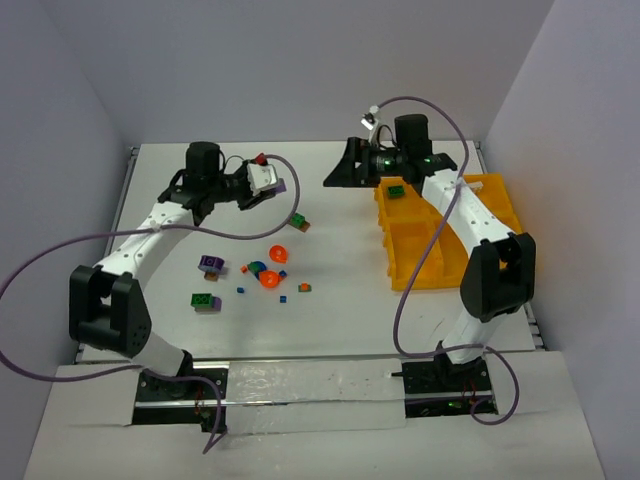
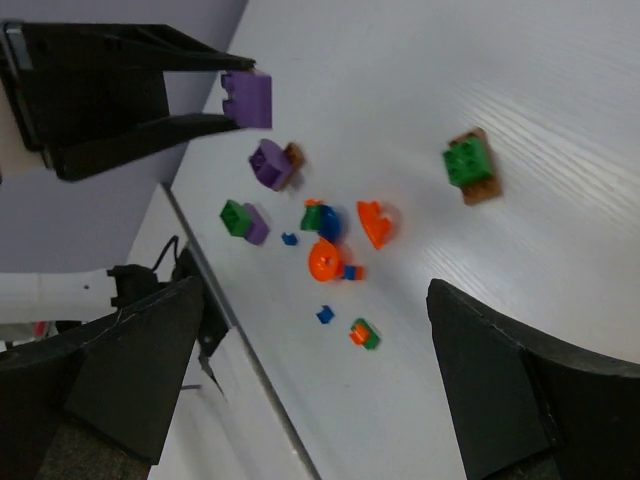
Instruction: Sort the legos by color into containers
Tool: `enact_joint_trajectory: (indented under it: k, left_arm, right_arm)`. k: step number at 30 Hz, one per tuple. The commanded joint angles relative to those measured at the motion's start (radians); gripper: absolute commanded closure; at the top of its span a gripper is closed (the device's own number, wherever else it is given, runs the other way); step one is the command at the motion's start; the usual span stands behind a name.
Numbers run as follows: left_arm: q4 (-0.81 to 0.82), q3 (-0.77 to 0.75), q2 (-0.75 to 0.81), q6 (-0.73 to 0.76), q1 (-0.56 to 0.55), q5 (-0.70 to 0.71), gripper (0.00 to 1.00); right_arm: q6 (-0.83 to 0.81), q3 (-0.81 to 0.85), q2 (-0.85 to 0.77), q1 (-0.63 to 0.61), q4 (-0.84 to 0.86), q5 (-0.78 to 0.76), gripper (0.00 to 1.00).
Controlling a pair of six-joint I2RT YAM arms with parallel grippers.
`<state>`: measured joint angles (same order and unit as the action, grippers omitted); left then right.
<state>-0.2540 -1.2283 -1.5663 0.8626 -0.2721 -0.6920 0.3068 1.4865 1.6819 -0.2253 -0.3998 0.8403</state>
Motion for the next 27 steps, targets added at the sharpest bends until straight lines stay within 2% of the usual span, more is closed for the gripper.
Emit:
enact_joint_trajectory:
  k: [1,9,17,24,27]
  left_arm:
    - [0.137,0.026,0.071,-0.173,-0.074,-0.042,0.97]
    - [0.238,0.066,0.16,-0.277,-0.188,0.01,0.97]
    - [0.243,0.056,0.192,-0.306,-0.213,0.02,0.96]
    - [0.245,0.059,0.201,-0.32,-0.217,0.026,0.96]
    - [0.276,0.059,0.201,-0.324,-0.222,0.03,0.96]
  right_arm:
    - [0.097,0.111,0.046,-0.065,0.125,0.094,0.0]
    - [0.138,0.187,0.122,-0.146,0.167,0.144,0.0]
    - [0.065,0.152,0.119,-0.183,0.113,0.132,0.03]
    - [0.035,0.137,0.109,-0.19,0.113,0.162,0.13]
    - [0.026,0.135,0.107,-0.194,0.111,0.164,0.25]
